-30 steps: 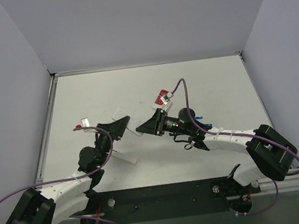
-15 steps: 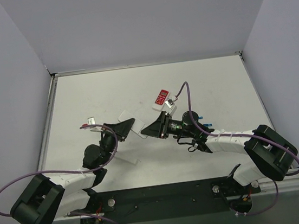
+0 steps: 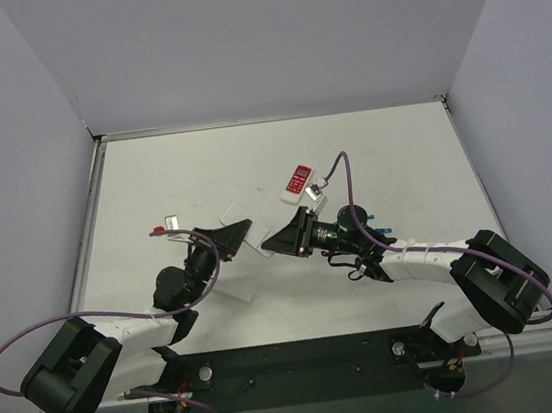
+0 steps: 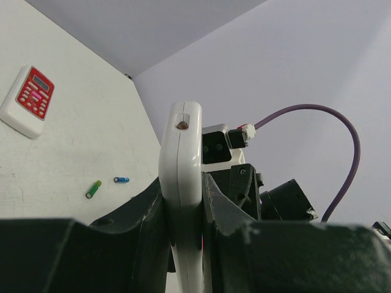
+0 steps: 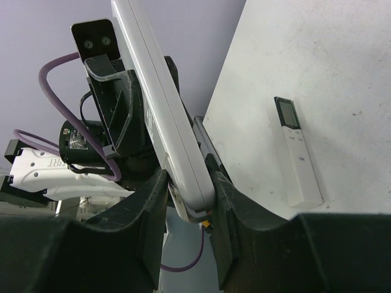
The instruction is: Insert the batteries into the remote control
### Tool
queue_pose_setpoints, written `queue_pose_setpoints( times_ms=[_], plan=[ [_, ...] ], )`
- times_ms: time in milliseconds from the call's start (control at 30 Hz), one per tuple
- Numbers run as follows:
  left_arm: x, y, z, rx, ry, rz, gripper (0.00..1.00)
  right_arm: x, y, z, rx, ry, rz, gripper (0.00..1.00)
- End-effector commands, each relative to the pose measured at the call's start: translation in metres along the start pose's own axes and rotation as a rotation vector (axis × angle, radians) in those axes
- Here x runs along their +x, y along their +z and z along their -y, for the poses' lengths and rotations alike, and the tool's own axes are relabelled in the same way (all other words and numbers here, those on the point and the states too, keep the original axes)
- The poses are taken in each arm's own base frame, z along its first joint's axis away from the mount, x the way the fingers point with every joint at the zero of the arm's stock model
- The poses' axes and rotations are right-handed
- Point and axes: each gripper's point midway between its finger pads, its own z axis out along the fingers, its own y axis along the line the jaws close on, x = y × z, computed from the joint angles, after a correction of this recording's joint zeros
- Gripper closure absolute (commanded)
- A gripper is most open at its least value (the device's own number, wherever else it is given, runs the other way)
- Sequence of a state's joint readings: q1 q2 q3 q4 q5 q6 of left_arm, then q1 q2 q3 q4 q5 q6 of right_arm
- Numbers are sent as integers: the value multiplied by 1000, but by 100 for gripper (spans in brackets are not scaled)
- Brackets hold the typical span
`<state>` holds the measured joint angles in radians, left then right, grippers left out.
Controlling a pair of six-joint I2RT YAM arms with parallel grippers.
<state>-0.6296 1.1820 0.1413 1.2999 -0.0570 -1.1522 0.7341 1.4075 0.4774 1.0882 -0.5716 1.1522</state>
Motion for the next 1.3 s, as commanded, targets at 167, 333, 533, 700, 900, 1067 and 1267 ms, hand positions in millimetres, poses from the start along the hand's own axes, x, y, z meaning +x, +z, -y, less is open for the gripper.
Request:
queue_pose_setpoints(
  times_ms=[167,333,533,700,900,1067,1267],
  plan=[
    [-28,0,9,52,159,126,100,-15,-8,-8,-20,-45,50,70],
    [-28,-1,3,33,172,130,100,-15,-10,-6,-12,-43,52,64],
    [-28,1,7,50,158,130,100,-14,-10,-1,5,-42,49,74],
    [-28,1,9,62,132,135,100,-15,-7,7,19,-34,52,64],
    [-28,2,13,77,122,135,100,-15,-3,13,43,-13,50,57],
    [-27,2,17,92,111,129,100,-17,3,12,31,-3,45,57],
    [-26,2,20,107,86,132,100,-21,13,-3,-43,2,37,58]
  ],
)
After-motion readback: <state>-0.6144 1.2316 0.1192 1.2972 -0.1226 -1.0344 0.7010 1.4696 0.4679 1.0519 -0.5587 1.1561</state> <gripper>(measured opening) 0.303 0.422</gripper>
